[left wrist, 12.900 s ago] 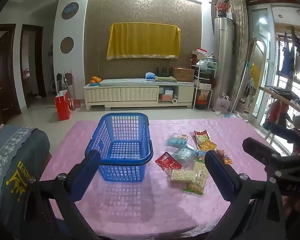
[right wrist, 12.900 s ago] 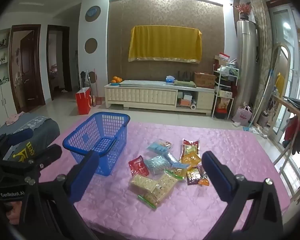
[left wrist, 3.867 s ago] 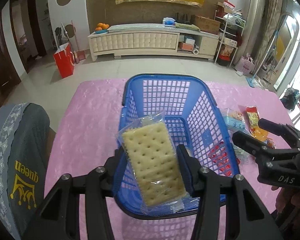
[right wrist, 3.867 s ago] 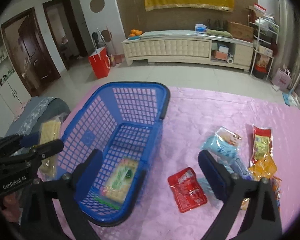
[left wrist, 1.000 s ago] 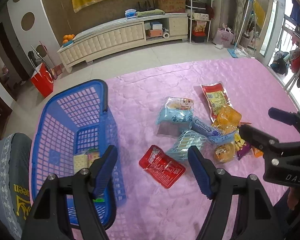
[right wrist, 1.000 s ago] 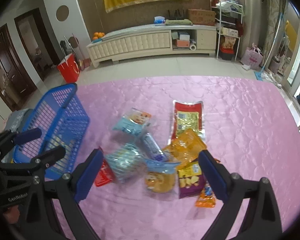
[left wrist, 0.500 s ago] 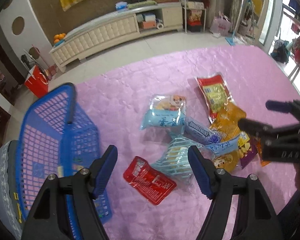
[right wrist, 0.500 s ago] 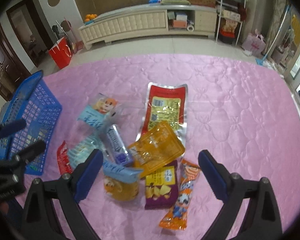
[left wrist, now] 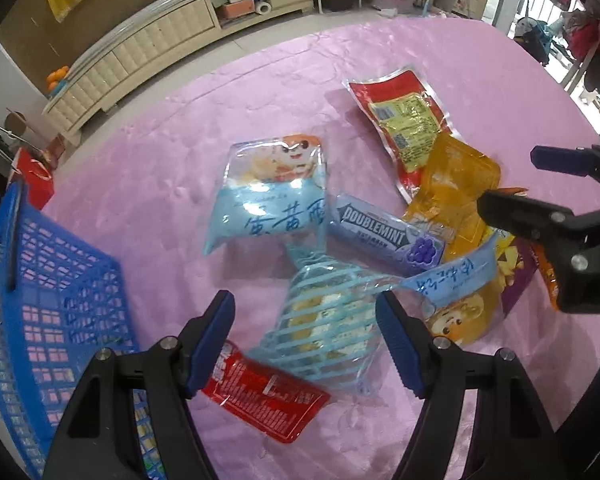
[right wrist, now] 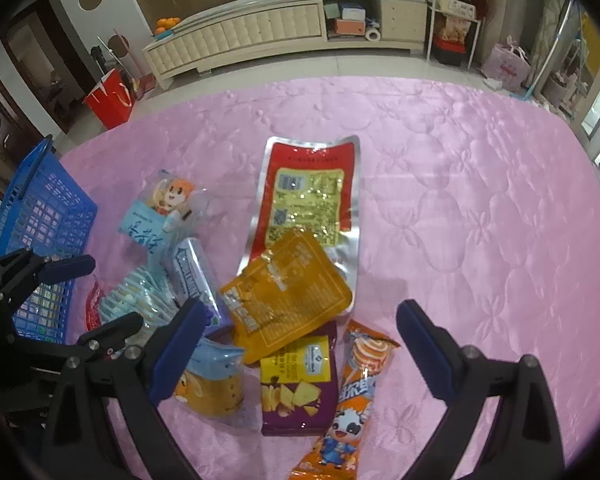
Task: Organize snacks
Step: 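Grasp a blue striped snack bag with the left gripper while the right grasps a cake pack, then carry both snacks over the basket and release them inside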
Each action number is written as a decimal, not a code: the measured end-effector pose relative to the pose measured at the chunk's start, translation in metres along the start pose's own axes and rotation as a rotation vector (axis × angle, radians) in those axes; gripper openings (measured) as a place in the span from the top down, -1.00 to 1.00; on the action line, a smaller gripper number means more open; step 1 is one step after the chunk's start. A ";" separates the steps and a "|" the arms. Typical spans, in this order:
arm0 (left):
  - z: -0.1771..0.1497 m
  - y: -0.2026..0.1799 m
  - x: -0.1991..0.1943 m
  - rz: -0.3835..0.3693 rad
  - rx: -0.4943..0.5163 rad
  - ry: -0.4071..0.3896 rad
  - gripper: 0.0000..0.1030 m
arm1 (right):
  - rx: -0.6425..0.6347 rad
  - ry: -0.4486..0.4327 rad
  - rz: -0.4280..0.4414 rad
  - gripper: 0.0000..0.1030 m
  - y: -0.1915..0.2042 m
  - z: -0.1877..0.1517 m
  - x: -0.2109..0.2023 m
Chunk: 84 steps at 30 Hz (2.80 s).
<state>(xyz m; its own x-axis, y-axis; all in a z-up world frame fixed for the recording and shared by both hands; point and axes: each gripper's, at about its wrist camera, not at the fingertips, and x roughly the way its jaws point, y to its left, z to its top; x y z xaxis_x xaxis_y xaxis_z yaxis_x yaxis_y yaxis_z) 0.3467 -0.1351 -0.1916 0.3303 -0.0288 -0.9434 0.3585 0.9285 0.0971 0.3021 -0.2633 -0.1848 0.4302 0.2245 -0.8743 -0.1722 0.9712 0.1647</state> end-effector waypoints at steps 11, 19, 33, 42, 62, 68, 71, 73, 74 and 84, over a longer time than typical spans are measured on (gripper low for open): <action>-0.012 -0.033 0.020 0.037 0.135 0.040 -0.07 | -0.021 -0.021 0.005 -0.90 0.004 -0.002 -0.014; -0.027 -0.012 -0.024 0.030 0.026 -0.092 -0.04 | -0.037 -0.027 0.000 -0.90 0.017 -0.007 -0.022; -0.050 0.013 -0.059 0.104 -0.079 -0.140 -0.04 | -0.129 0.043 0.005 -0.65 0.069 -0.034 0.000; -0.059 0.009 -0.053 0.094 -0.067 -0.132 -0.04 | -0.169 0.097 -0.087 -0.22 0.086 -0.038 0.034; -0.084 0.031 -0.155 -0.014 -0.123 -0.316 -0.04 | -0.203 -0.109 -0.007 -0.10 0.114 -0.024 -0.092; -0.098 0.057 -0.194 -0.006 -0.145 -0.382 -0.04 | -0.255 -0.191 0.008 -0.10 0.149 -0.014 -0.130; -0.106 0.075 -0.209 0.023 -0.167 -0.408 -0.04 | -0.294 -0.218 0.019 -0.10 0.172 -0.009 -0.142; -0.111 0.087 -0.217 0.034 -0.179 -0.424 -0.04 | -0.320 -0.232 0.026 -0.10 0.185 -0.007 -0.146; -0.114 0.094 -0.222 0.037 -0.185 -0.432 -0.04 | -0.334 -0.239 0.034 -0.10 0.194 -0.005 -0.148; -0.136 0.163 -0.236 0.090 -0.252 -0.441 -0.04 | -0.433 -0.261 0.093 -0.10 0.257 0.012 -0.140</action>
<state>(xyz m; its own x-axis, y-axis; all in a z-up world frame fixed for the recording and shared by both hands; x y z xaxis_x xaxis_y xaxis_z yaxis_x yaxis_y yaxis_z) 0.2081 0.0732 0.0038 0.7063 -0.0477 -0.7063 0.1083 0.9933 0.0412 0.2078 -0.0446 -0.0147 0.5933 0.3745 -0.7126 -0.5477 0.8365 -0.0163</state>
